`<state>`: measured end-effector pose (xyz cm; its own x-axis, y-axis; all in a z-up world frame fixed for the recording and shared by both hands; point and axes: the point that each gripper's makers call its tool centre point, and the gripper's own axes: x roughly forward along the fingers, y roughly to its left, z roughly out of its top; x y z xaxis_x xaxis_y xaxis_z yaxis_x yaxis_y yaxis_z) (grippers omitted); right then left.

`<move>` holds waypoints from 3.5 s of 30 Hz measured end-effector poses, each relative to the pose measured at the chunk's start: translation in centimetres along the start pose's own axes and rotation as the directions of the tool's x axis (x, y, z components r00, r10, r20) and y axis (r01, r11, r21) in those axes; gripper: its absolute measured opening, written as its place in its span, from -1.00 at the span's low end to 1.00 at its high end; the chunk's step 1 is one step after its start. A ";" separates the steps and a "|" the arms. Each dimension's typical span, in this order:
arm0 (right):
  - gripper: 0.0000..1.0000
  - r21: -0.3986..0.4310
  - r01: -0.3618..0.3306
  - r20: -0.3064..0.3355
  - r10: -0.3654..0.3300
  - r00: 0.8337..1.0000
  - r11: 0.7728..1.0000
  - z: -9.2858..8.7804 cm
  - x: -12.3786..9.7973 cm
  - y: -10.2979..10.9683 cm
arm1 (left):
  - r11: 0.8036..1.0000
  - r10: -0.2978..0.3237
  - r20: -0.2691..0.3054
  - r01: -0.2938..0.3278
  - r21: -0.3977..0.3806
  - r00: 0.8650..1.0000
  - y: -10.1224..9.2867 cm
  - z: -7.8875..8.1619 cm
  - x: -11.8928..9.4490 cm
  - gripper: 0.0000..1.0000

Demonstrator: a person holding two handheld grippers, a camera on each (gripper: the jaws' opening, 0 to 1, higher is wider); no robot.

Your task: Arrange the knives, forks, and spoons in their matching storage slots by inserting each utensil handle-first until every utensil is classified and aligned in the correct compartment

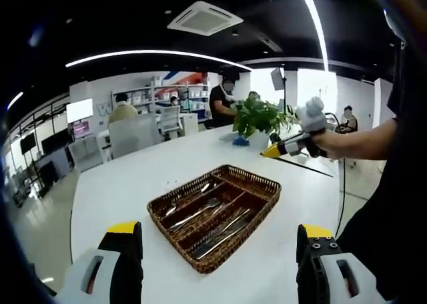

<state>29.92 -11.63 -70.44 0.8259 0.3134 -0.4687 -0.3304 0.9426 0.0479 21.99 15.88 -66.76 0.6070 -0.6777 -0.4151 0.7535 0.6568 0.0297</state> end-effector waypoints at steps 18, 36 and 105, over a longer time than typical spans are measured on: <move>-0.95 0.023 -0.033 0.064 0.032 0.997 0.999 2.6 -1.5 1.3 | 0.959 -0.261 0.021 0.262 -0.110 0.965 -9.8 1.6 8.4 0.97; -0.95 -0.008 -0.109 0.176 0.109 0.978 0.994 7.8 -3.9 5.1 | 0.822 -0.498 0.090 0.503 -0.267 0.862 -18.8 6.5 17.8 0.15; -0.83 -0.194 -0.645 0.022 0.660 0.751 0.739 7.6 -9.3 10.4 | 0.860 -0.481 -0.244 0.507 0.056 0.842 -10.3 3.6 9.1 -0.97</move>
<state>22.30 -3.84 -58.86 0.4115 0.8602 -0.3012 -0.8654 0.4724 0.1668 20.60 1.77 -67.57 0.0873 -0.8059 -0.5856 0.9700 0.2026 -0.1342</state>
